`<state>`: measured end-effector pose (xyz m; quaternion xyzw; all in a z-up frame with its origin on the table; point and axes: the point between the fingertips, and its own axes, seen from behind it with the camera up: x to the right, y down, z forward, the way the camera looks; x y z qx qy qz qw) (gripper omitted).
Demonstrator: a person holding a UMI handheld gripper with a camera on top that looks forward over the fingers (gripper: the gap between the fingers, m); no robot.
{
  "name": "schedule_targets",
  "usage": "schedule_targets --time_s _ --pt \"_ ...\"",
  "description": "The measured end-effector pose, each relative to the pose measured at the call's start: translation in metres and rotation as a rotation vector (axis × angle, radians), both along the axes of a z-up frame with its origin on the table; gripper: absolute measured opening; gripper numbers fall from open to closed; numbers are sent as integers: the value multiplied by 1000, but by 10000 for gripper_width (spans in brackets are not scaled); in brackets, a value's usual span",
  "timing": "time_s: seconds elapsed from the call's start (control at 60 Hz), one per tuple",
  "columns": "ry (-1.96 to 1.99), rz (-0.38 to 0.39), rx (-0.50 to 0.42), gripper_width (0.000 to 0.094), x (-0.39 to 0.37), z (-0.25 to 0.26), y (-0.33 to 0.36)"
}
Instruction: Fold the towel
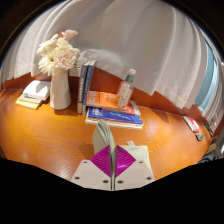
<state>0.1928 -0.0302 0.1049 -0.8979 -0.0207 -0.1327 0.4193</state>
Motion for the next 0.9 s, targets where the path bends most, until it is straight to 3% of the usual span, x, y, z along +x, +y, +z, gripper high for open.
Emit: schedule_targets --time_s 0.15,0.25,0.283,0.367,0.417,0.633,0.9 --pt "21 -39 9 31 91 0 -2" --pt "16 -49 -27 52 140 -29 -8" --pt "35 -49 -48 134 150 -42 -11" --pt "46 -56 -86 494 170 -61 -23" --pt "60 -45 -82 618 169 -55 -27" --pt "113 -27 65 662 118 27 -40" --pt "250 49 203 665 -27 127 -88"
